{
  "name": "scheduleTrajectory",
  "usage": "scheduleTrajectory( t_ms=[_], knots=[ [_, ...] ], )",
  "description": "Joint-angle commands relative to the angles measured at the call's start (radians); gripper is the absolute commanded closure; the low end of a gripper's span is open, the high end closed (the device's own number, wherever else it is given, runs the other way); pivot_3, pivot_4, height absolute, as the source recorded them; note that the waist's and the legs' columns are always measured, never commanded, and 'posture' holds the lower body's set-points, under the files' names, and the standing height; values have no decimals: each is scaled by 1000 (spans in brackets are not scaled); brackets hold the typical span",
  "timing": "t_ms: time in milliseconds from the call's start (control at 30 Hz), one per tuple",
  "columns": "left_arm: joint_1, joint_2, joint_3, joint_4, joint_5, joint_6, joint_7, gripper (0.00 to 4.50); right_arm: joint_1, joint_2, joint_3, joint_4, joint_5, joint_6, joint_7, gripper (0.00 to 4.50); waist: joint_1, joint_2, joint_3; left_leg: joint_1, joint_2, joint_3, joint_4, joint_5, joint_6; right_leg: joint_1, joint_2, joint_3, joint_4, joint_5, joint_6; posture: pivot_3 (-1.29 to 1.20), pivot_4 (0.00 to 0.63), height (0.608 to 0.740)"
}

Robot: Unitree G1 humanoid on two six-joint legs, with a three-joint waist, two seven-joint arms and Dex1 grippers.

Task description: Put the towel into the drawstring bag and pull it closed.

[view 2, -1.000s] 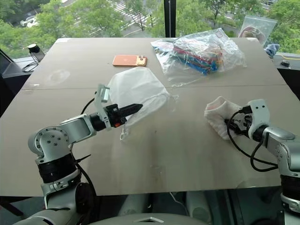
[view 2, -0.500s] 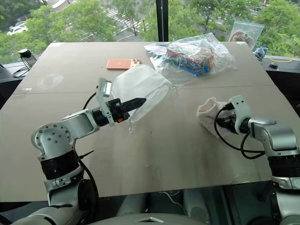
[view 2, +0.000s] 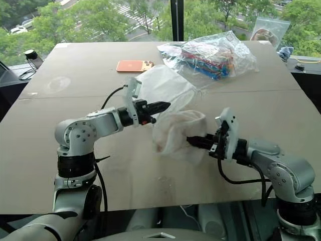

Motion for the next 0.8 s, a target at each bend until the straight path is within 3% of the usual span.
scheduleTrajectory(
  t_ms=[33, 233, 467, 700, 800],
  knots=[
    [-26, 20, -32, -22, -16, -7, -53, 4500, -66, 55, 80, 52, -88, -95, -71, 4485, -1, 0, 0, -1, 0, 0, 0, 0, 0, -2, 0, 0, 1, 0, 0, 0, 150, 740],
    [-6, 70, -34, -79, -75, 46, -113, 4500, -136, 129, 212, 274, -285, -262, -118, 4485, -2, 0, 0, -11, 0, 1, 0, 0, 0, -12, 0, 1, 3, 3, -4, 0, 150, 740],
    [29, 93, 0, -109, -102, 69, -90, 4500, -166, 155, 236, 415, -394, -309, -169, 4485, 1, 1, 1, -13, -1, 0, 0, 0, 0, -13, -1, 0, 2, 3, -4, 0, 150, 740],
    [85, 116, 26, -145, -127, 97, -63, 4500, -217, 290, 93, 485, -319, -276, -254, 4485, -3, 1, 1, -12, -1, 0, 0, 0, 0, -13, -1, 1, 4, 3, -4, 0, 150, 740],
    [99, 139, 36, -152, -129, 106, -59, 4500, -250, 367, -33, 528, -220, -234, -318, 4485, -1, 1, 1, -12, -1, 0, 0, 0, 0, -13, -1, 1, 4, 3, -5, 0, 150, 740]
  ],
)
